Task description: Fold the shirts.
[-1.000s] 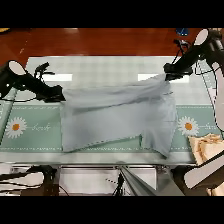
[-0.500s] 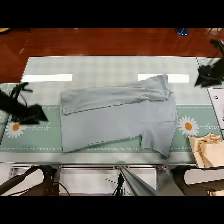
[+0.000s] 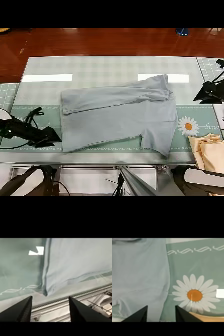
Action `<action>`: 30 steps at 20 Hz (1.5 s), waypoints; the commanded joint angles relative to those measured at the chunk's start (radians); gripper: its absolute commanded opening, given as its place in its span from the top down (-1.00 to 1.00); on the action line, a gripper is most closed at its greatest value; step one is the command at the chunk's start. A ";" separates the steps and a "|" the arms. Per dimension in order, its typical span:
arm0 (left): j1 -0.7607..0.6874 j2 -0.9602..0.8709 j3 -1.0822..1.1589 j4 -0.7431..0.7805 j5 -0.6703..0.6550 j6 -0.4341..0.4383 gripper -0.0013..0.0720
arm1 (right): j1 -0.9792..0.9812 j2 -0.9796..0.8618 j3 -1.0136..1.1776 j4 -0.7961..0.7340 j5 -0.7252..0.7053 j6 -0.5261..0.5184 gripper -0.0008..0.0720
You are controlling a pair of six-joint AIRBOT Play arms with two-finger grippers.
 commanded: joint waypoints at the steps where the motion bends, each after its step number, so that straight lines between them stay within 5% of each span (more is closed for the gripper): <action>1: -0.063 -0.051 -0.034 -0.011 0.066 0.001 -0.51 | -0.007 0.018 -0.042 0.023 -0.051 -0.018 -0.20; 8: -0.176 -0.219 -0.033 -0.045 0.209 -0.053 -0.49 | -0.007 0.061 -0.042 0.050 -0.072 -0.018 -0.20; 9: -0.192 -0.232 -0.033 -0.080 0.234 -0.053 -0.36 | -0.007 0.074 -0.042 0.052 -0.075 -0.018 -0.20; 11: -0.216 -0.245 -0.033 -0.116 0.259 -0.048 0.70 | -0.007 0.095 -0.042 0.047 -0.084 -0.018 -0.20; 12: -0.219 -0.245 -0.032 -0.116 0.260 -0.035 0.91 | -0.007 0.101 -0.042 0.027 -0.088 -0.019 -0.22; 15: -0.215 -0.236 -0.033 -0.114 0.233 -0.011 0.91 | -0.034 0.102 -0.082 -0.058 -0.091 -0.020 -0.22; 19: -0.215 -0.190 -0.032 -0.116 0.221 0.015 0.91 | -0.089 0.102 -0.381 0.040 -0.104 -0.077 -0.22; 24: -0.215 -0.121 -0.014 -0.116 0.212 0.015 0.91 | -0.069 0.102 -0.600 0.163 -0.327 -0.122 -0.23; 28: -0.215 -0.102 0.035 -0.117 0.187 0.014 0.91 | 0.002 0.102 -0.656 0.114 -0.442 -0.122 -0.22; 30: -0.215 -0.102 0.069 -0.117 0.187 0.015 0.91 | 0.053 0.102 -0.666 0.135 -0.506 -0.106 0.14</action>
